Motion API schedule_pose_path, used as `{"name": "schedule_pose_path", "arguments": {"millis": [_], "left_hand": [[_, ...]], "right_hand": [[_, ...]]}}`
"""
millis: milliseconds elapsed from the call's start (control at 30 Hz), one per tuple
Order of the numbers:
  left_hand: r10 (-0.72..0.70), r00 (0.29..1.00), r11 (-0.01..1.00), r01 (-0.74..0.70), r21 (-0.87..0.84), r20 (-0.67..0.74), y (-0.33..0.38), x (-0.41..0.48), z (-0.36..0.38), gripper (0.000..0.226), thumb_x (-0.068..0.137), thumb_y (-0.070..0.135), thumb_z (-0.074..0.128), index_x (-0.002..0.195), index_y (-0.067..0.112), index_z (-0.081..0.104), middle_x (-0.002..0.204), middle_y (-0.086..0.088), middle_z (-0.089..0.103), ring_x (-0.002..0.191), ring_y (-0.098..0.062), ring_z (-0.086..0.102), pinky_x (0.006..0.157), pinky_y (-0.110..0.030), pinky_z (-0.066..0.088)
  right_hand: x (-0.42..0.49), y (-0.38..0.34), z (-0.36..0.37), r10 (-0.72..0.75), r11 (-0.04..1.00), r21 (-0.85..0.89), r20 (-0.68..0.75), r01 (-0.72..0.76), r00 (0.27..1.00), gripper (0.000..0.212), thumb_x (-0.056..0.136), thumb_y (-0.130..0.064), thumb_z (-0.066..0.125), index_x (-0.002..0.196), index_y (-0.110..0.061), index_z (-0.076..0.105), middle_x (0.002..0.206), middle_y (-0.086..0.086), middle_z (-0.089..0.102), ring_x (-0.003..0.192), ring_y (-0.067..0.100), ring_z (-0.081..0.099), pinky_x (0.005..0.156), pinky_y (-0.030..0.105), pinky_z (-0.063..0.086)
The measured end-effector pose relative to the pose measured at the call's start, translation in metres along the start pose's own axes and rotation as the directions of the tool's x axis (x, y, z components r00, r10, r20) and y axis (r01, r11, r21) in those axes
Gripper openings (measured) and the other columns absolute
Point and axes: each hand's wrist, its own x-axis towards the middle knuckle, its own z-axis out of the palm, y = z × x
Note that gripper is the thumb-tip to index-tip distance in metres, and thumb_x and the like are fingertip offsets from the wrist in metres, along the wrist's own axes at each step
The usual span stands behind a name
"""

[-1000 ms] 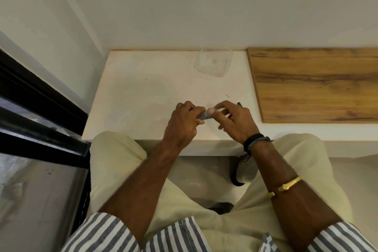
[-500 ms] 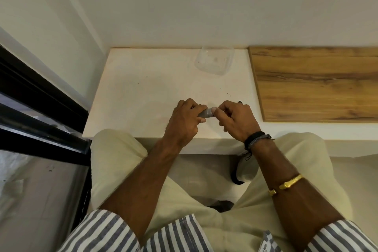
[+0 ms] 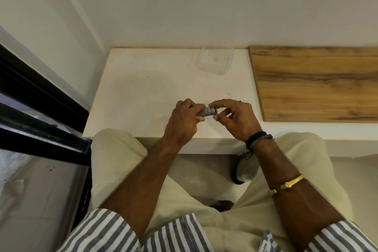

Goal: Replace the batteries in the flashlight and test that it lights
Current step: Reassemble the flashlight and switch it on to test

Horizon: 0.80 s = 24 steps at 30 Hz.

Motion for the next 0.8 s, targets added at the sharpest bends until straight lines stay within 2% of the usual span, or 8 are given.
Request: {"name": "schedule_pose_path", "arguments": {"millis": [167, 367, 400, 467, 533, 600, 667, 800], "left_hand": [[0.041, 0.999, 0.999, -0.041, 0.031, -0.019, 0.0026, -0.0008, -0.0027, 0.034, 0.090, 0.013, 0.069, 0.124, 0.012, 0.064, 0.112, -0.012, 0.062, 0.100, -0.027, 0.051, 0.082, -0.038, 0.050], [0.098, 0.995, 0.995, -0.097, 0.038, -0.016, 0.0078, -0.0025, -0.0032, 0.034, 0.090, 0.014, 0.070, 0.123, 0.012, 0.064, 0.108, -0.011, 0.062, 0.096, -0.026, 0.051, 0.079, -0.041, 0.051], [0.089, 0.996, 0.996, -0.088, 0.031, -0.015, 0.0077, -0.0025, -0.0027, 0.034, 0.090, 0.014, 0.069, 0.124, 0.012, 0.064, 0.109, -0.011, 0.062, 0.097, -0.026, 0.051, 0.079, -0.041, 0.051], [0.051, 0.999, 0.999, -0.051, 0.015, -0.012, 0.0058, -0.0017, -0.0024, 0.034, 0.092, 0.015, 0.068, 0.125, 0.013, 0.063, 0.111, -0.011, 0.061, 0.100, -0.027, 0.051, 0.082, -0.039, 0.051], [0.007, 1.000, 1.000, -0.007, 0.003, 0.004, 0.0027, -0.0006, -0.0027, 0.036, 0.092, 0.017, 0.067, 0.128, 0.013, 0.062, 0.115, -0.012, 0.061, 0.104, -0.028, 0.051, 0.085, -0.038, 0.050], [-0.019, 1.000, 1.000, 0.019, 0.000, 0.019, 0.0003, -0.0003, -0.0031, 0.038, 0.093, 0.018, 0.066, 0.130, 0.012, 0.061, 0.117, -0.013, 0.060, 0.107, -0.029, 0.050, 0.088, -0.039, 0.049], [-0.024, 0.999, 1.000, 0.024, 0.001, 0.036, 0.0000, -0.0002, -0.0032, 0.038, 0.094, 0.018, 0.065, 0.131, 0.012, 0.060, 0.118, -0.013, 0.059, 0.108, -0.029, 0.050, 0.090, -0.040, 0.049], [-0.005, 1.000, 1.000, 0.005, -0.011, 0.021, 0.0028, -0.0011, -0.0033, 0.034, 0.094, 0.016, 0.064, 0.128, 0.012, 0.061, 0.115, -0.012, 0.060, 0.104, -0.028, 0.050, 0.087, -0.038, 0.047]], "right_hand": [[-0.0003, -0.0035, -0.0015, 0.052, 0.998, -0.035, 0.002, -0.051, 0.999, 0.024, 0.095, -0.036, 0.068, 0.109, -0.017, 0.073, 0.078, -0.009, 0.072, 0.064, 0.004, 0.070, 0.077, 0.034, 0.061], [-0.0003, -0.0070, 0.0000, 0.204, 0.969, -0.140, -0.020, -0.204, 0.979, 0.059, 0.102, -0.058, 0.040, 0.067, -0.018, 0.066, 0.057, -0.004, 0.063, 0.055, 0.023, 0.067, 0.070, 0.046, 0.060], [-0.0008, -0.0064, -0.0004, 0.206, 0.971, -0.118, -0.022, -0.207, 0.978, 0.058, 0.101, -0.060, 0.041, 0.072, -0.018, 0.068, 0.059, -0.004, 0.065, 0.055, 0.020, 0.068, 0.070, 0.044, 0.061], [-0.0020, -0.0055, -0.0025, 0.183, 0.983, -0.013, 0.006, -0.183, 0.983, 0.044, 0.096, -0.059, 0.053, 0.100, -0.020, 0.071, 0.080, -0.006, 0.073, 0.062, 0.010, 0.071, 0.070, 0.036, 0.063], [-0.0021, -0.0033, -0.0051, 0.103, 0.993, 0.044, 0.065, -0.106, 0.993, 0.039, 0.089, -0.044, 0.073, 0.124, -0.028, 0.065, 0.104, -0.013, 0.070, 0.076, 0.003, 0.072, 0.074, 0.023, 0.062], [-0.0012, -0.0010, -0.0041, 0.032, 0.999, 0.028, 0.069, -0.034, 0.997, 0.040, 0.086, -0.024, 0.081, 0.123, -0.030, 0.068, 0.110, -0.017, 0.068, 0.080, -0.001, 0.071, 0.079, 0.021, 0.061], [-0.0003, -0.0025, -0.0022, 0.011, 1.000, -0.005, 0.029, -0.011, 1.000, 0.033, 0.087, -0.016, 0.079, 0.117, -0.027, 0.073, 0.106, -0.018, 0.069, 0.079, 0.000, 0.069, 0.081, 0.023, 0.060], [0.0000, -0.0050, -0.0017, 0.024, 1.000, -0.015, -0.006, -0.024, 1.000, 0.025, 0.091, -0.024, 0.075, 0.115, -0.018, 0.074, 0.090, -0.009, 0.073, 0.074, 0.004, 0.069, 0.079, 0.028, 0.061]]}}
